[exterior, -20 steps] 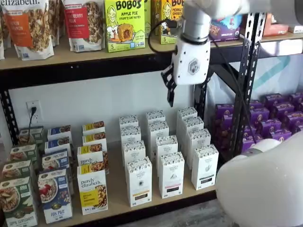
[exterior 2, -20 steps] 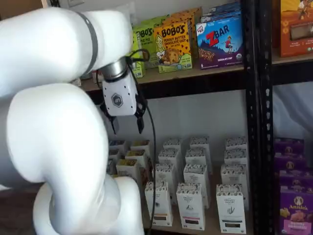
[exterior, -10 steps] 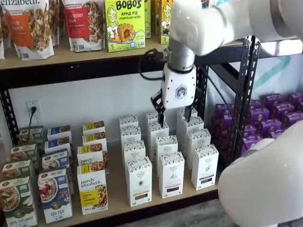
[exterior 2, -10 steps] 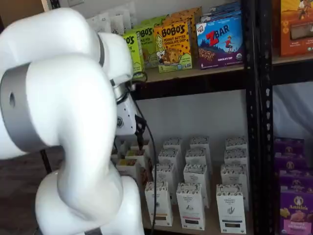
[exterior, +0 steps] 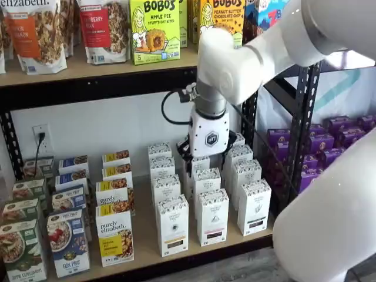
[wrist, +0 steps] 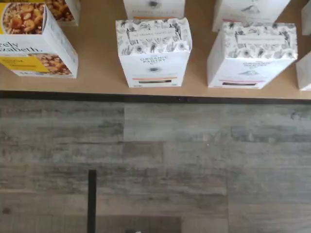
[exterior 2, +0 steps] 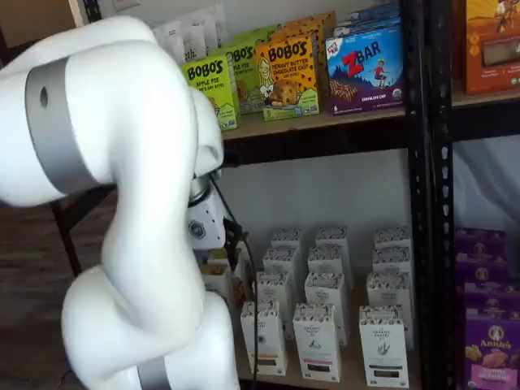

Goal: Pick up the white box with a yellow strip in the middle, on the bottom shelf, the fourth box from the left

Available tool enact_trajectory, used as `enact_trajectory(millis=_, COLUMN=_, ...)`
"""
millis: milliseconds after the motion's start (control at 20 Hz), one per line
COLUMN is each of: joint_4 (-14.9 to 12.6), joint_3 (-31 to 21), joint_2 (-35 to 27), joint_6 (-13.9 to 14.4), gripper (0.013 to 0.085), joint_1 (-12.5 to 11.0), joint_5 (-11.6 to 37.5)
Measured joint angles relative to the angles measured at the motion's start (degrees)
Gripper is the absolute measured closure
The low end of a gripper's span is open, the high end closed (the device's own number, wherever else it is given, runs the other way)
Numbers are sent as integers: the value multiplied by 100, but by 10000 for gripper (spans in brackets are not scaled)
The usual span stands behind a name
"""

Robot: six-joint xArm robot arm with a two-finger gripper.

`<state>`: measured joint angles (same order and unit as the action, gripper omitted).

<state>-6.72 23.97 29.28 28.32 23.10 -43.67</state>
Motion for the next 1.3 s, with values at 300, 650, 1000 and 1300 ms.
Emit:
enact_trajectory(millis=300, joint_4=-187, joint_3=29, joint_2=-672, joint_6=267, gripper=130, joint_1=76, joint_5=591)
enact_trajectory(millis=650, joint_4=-276, joint_3=51, joint_2=-1392, joint_6=307, gripper=130, joint_1=-14, joint_5=1322)
enact_trajectory(millis=1000, joint_4=-323, joint_3=218, joint_2=-2141, joint_6=184, gripper=130, joint_1=-221, joint_5=1903)
enact_trajectory(millis=1300, joint_4=-445, joint_3=400, joint_2=-2711, joint_6=191, gripper=130, joint_1=-348, joint_5=2343)
